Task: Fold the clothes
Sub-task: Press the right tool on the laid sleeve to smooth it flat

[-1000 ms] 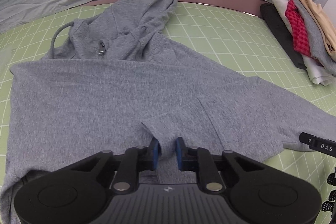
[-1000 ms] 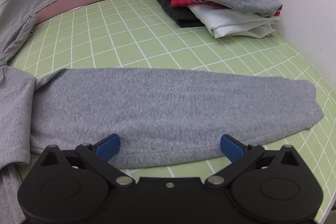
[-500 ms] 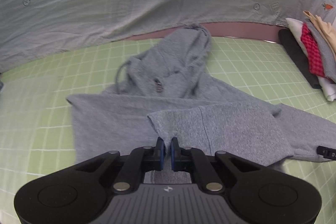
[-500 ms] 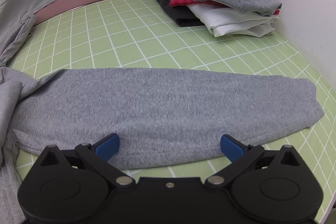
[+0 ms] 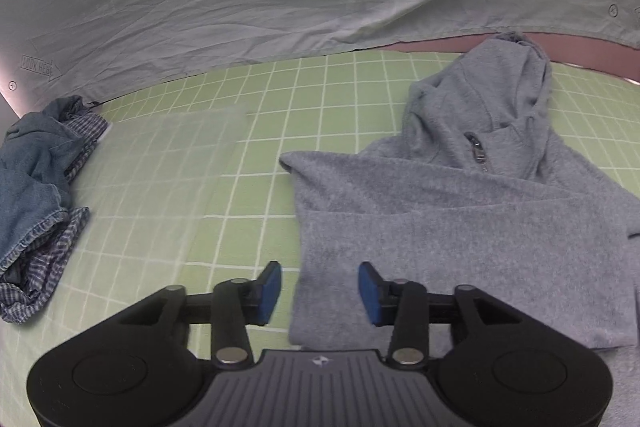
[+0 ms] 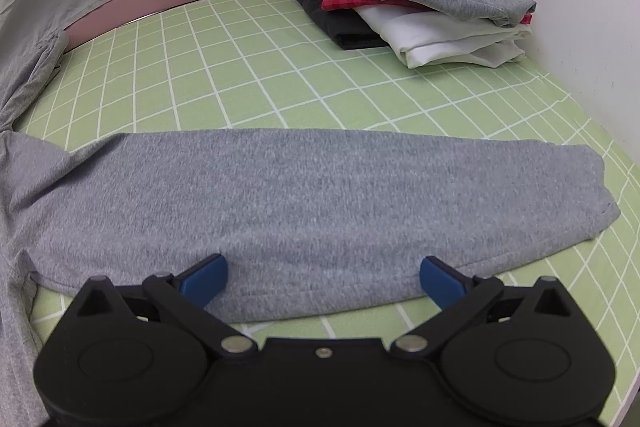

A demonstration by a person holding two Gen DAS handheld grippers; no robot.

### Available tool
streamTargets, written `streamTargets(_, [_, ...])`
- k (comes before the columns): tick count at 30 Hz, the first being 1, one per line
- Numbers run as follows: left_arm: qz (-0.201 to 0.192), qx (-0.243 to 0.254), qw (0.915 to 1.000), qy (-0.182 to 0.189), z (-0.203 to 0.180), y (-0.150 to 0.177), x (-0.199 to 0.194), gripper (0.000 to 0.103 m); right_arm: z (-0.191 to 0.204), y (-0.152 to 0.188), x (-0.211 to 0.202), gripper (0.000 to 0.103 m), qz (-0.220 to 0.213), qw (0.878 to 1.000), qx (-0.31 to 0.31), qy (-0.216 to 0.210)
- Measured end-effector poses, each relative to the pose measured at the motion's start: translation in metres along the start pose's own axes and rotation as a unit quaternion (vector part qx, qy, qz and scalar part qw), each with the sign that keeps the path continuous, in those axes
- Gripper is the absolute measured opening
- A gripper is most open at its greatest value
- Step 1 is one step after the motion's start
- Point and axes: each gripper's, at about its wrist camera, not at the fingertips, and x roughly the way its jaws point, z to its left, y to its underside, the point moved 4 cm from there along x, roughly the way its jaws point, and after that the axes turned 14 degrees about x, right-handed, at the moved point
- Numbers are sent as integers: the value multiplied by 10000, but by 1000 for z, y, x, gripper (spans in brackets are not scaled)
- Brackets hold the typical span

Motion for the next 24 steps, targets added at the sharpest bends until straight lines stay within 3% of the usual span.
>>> streamTargets(1, [0,1,10000,25,-5,0,1,74,0,0,0,103,-5,10000,-15,-4])
streamTargets(5, [362,255,9988,209,-34,8,12,74,0,-1,0,103,21,10000,-63,-60])
streamTargets(12, [431,360,9984,87,-52,18,17,85,-23,-24,-2,103,-190,9994,134,-264])
streamTargets(19, [578,379,9976,-85,-48,17,23,103,-79,-56,21,103,-353,9990,228,130])
streamTargets(24, [573,374,9975,-162,-49,17,23,103,-120,-78,34,103,-518,9978,233,349])
